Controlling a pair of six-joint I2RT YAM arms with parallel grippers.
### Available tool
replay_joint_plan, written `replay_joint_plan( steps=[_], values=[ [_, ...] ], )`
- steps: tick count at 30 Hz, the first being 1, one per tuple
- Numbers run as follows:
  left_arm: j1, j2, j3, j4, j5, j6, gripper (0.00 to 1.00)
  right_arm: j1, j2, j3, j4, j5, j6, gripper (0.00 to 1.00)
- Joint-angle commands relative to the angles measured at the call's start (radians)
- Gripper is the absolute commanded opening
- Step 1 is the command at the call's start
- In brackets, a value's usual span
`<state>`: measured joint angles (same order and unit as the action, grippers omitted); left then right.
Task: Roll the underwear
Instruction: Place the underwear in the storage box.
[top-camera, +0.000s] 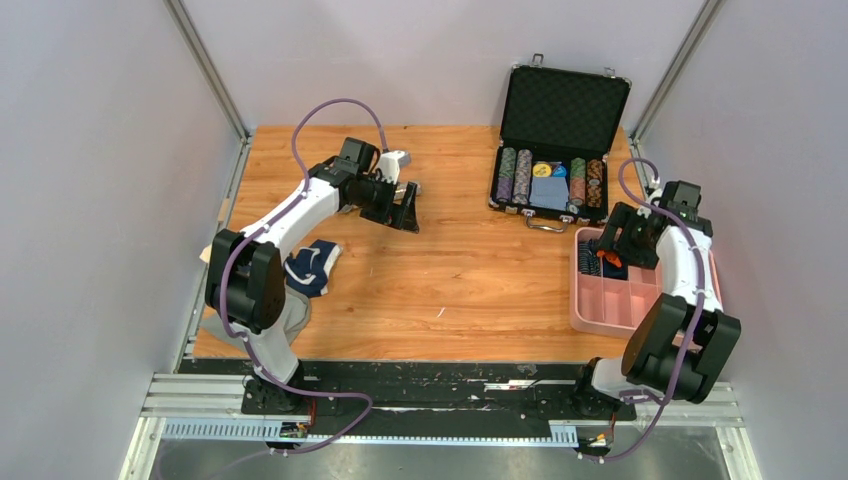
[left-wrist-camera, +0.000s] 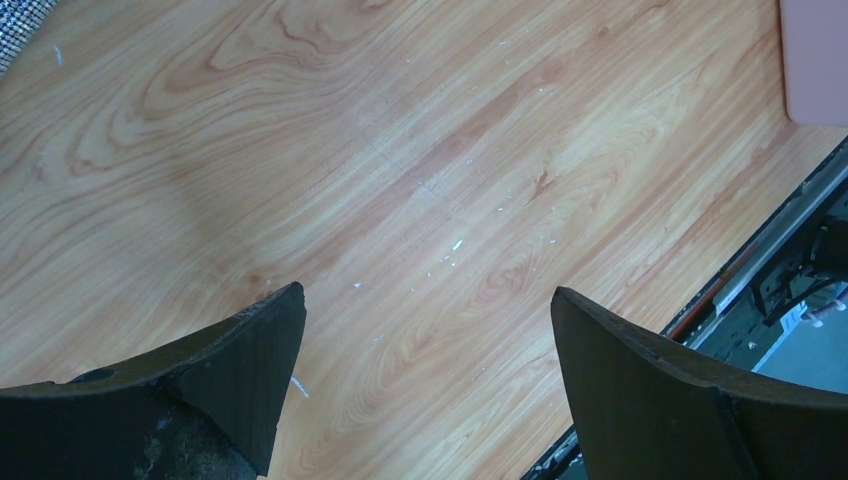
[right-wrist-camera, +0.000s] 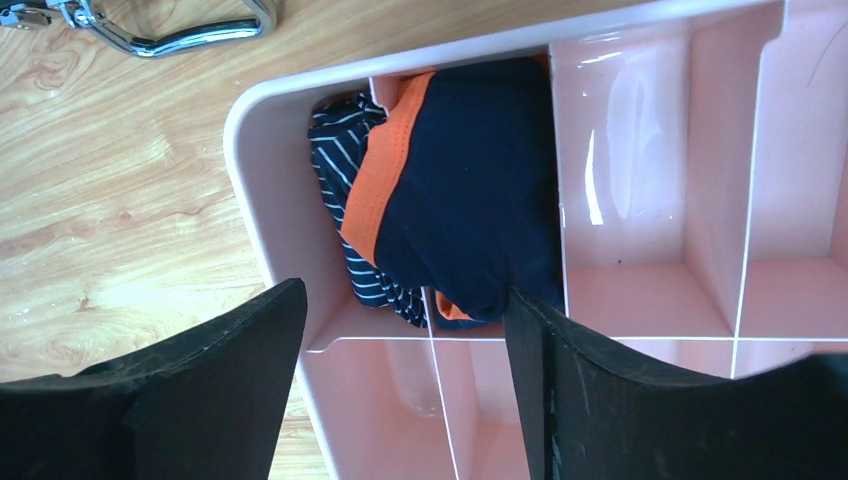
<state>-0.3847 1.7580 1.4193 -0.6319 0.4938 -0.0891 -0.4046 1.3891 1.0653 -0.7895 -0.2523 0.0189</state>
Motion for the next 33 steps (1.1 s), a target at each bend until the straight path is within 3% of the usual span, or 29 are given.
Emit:
replay_joint_plan(
  steps=[1, 10, 13, 19, 27, 33],
  values=[
    [0.0, -0.017, 0.033, 0.014, 0.027, 0.0, 1.0, -0.013, -0.002, 0.021, 0.018, 0.016, 0.027, 0.73],
    [0.0, -0.052, -0.012, 0.023, 0.036, 0.005, 1.0, -0.029, 0.1, 0.148, 0.004, -0.002, 0.016, 0.7],
    [0.0, -0.06, -0.017, 0.026, 0.033, 0.007, 1.0, -0.038, 0.129, 0.16, 0.011, 0.007, 0.05, 0.6],
    [0.0, -0.065, -0.021, 0.018, 0.028, 0.018, 1.0, -0.041, 0.178, 0.157, 0.009, 0.009, 0.059, 0.54],
    [0.0, -0.06, -0.021, 0.026, 0.027, 0.016, 1.0, -0.041, 0.172, 0.097, -0.018, 0.024, 0.032, 0.53],
    [0.0, -0.044, -0.014, 0.029, 0.032, 0.008, 1.0, -0.052, 0.147, 0.046, -0.029, 0.012, 0.024, 0.4]
  ],
)
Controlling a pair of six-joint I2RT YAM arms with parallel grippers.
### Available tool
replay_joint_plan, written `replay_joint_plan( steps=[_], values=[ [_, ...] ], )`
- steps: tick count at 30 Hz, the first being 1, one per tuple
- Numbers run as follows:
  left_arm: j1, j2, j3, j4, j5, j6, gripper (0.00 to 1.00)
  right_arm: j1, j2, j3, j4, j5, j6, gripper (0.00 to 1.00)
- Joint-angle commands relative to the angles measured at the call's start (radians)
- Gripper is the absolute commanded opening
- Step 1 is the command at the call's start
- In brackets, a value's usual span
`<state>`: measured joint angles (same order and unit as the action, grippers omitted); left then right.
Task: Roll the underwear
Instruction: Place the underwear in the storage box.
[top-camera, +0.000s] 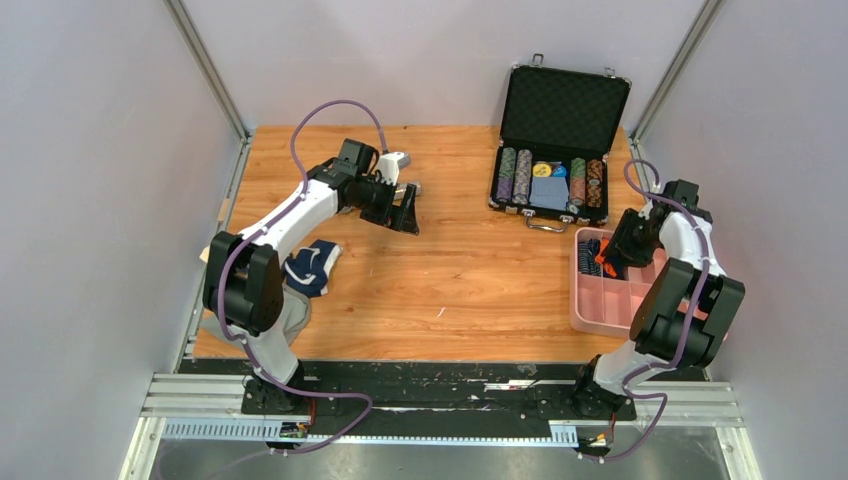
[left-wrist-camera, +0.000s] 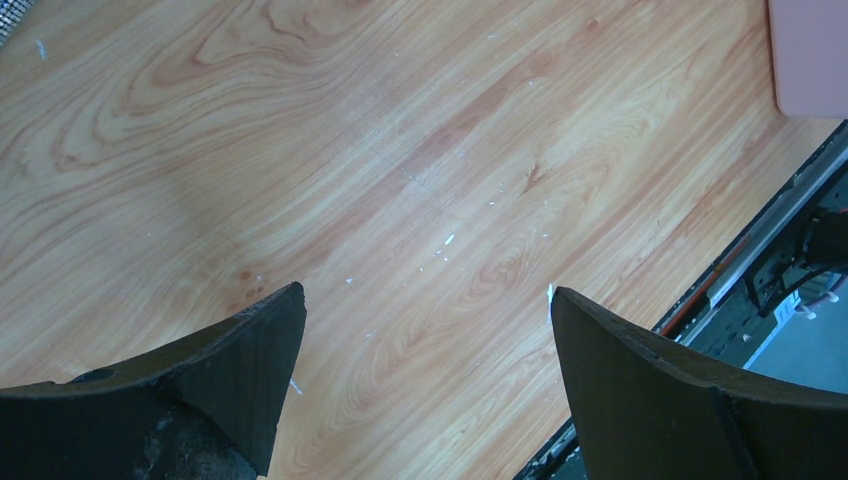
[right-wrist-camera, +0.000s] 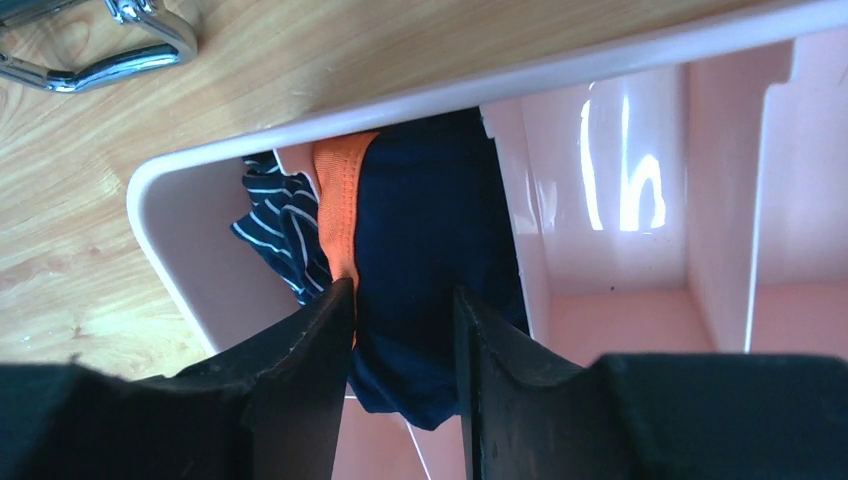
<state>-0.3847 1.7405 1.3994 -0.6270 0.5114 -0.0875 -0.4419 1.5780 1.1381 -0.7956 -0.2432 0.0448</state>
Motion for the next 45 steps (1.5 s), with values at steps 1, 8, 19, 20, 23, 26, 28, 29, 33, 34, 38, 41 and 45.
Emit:
replay_joint_plan(
  steps=[1, 8, 19, 20, 23, 26, 28, 29, 33, 34, 38, 41, 45],
  values=[
    [0.0, -0.024, 0.006, 0.023, 0.016, 0.006, 1.0, -0.019, -0.045, -0.032, -0.024, 0.0, -0.004, 0.39],
    [0.0, -0.014, 0.01, 0.023, 0.021, 0.005, 1.0, -0.042, -0.046, -0.037, -0.025, -0.003, -0.021, 0.22],
    [0.0, -0.006, 0.005, 0.028, 0.024, 0.003, 1.0, -0.006, -0.035, -0.08, -0.027, -0.05, -0.14, 0.31],
    [0.0, -0.006, 0.005, 0.029, 0.024, 0.002, 1.0, 0.003, -0.038, -0.092, -0.024, -0.041, -0.144, 0.32],
    [0.0, -0.006, 0.005, 0.029, 0.025, 0.003, 1.0, 0.016, -0.042, -0.131, -0.004, 0.022, -0.146, 0.33],
    [0.0, -0.01, 0.002, 0.029, 0.023, 0.003, 1.0, 0.022, -0.033, -0.155, 0.031, 0.08, -0.148, 0.32],
    [0.0, -0.011, 0.001, 0.029, 0.022, 0.002, 1.0, 0.032, -0.023, -0.166, 0.056, 0.113, -0.159, 0.31],
    [0.0, -0.012, 0.0, 0.029, 0.023, 0.002, 1.0, 0.037, -0.018, -0.171, 0.072, 0.135, -0.163, 0.3],
    [0.0, -0.008, -0.001, 0.036, 0.027, -0.006, 1.0, 0.052, 0.002, -0.195, 0.139, 0.197, -0.164, 0.3],
    [0.0, -0.008, 0.0, 0.037, 0.029, -0.008, 1.0, 0.057, 0.004, -0.199, 0.143, 0.197, -0.167, 0.32],
    [0.0, -0.01, 0.006, 0.032, 0.016, -0.009, 1.0, 0.072, -0.017, -0.166, 0.113, 0.179, -0.165, 0.46],
    [0.0, -0.03, 0.02, 0.014, -0.012, 0.009, 1.0, 0.072, -0.076, -0.059, 0.0, 0.123, -0.154, 0.56],
    [0.0, -0.079, 0.056, -0.032, -0.109, 0.077, 1.0, 0.071, -0.145, 0.167, -0.187, 0.05, -0.143, 0.63]
  ],
)
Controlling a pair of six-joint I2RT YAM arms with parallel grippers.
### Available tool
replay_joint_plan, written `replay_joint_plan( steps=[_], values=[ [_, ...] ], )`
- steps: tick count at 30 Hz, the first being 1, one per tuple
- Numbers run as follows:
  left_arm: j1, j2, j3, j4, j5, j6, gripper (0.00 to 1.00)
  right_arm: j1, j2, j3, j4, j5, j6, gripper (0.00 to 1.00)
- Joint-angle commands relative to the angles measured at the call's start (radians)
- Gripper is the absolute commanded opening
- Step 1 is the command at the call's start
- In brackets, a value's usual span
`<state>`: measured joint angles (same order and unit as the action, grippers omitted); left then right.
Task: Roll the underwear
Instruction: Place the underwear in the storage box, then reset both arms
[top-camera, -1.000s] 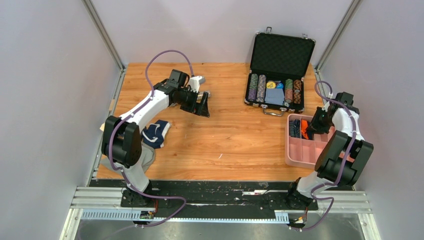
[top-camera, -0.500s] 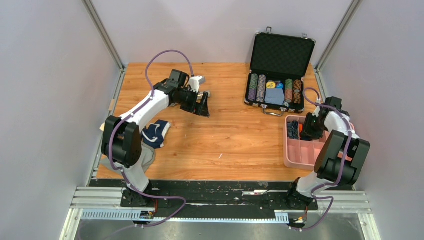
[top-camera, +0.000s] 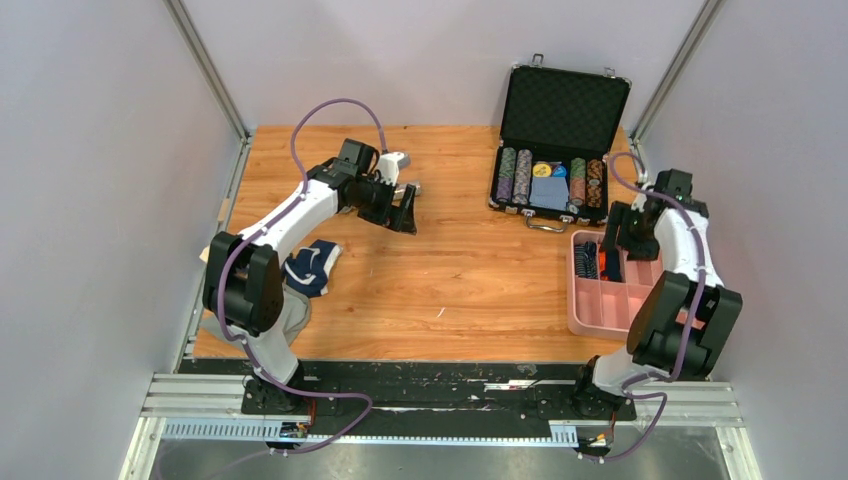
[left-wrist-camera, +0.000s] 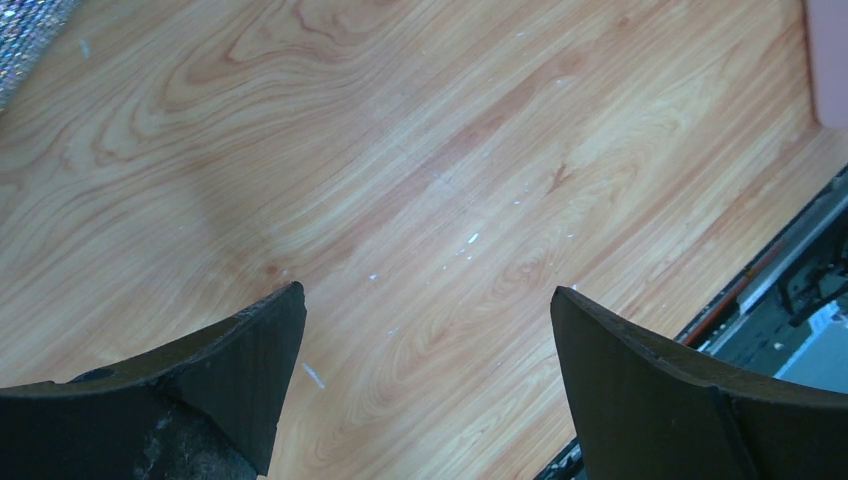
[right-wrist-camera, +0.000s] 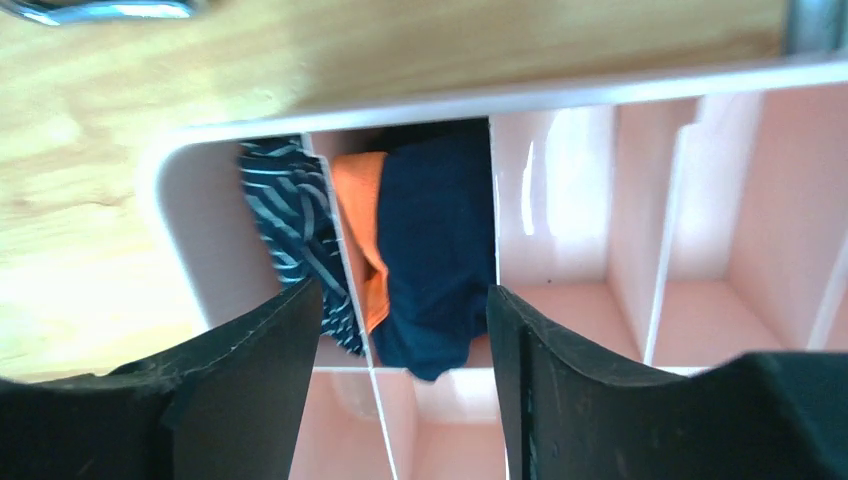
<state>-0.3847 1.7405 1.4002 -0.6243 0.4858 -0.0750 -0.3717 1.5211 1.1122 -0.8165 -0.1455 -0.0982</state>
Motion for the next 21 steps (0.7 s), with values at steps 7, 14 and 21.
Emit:
replay_joint_plan(
  steps=[7, 14, 21],
  values=[
    [0.007, -0.199, 0.047, -0.018, -0.191, 0.09, 1.0, 0.01, -0.133, 0.408, -0.213, -0.223, 0.022, 1.0],
    [0.012, -0.408, -0.086, 0.216, -0.487, -0.024, 1.0, 0.252, -0.144, 0.412, 0.174, -0.116, 0.162, 1.0],
    [0.013, -0.418, -0.036, 0.244, -0.656, 0.083, 1.0, 0.4, -0.034, 0.486, 0.272, -0.092, 0.212, 1.0]
  ],
)
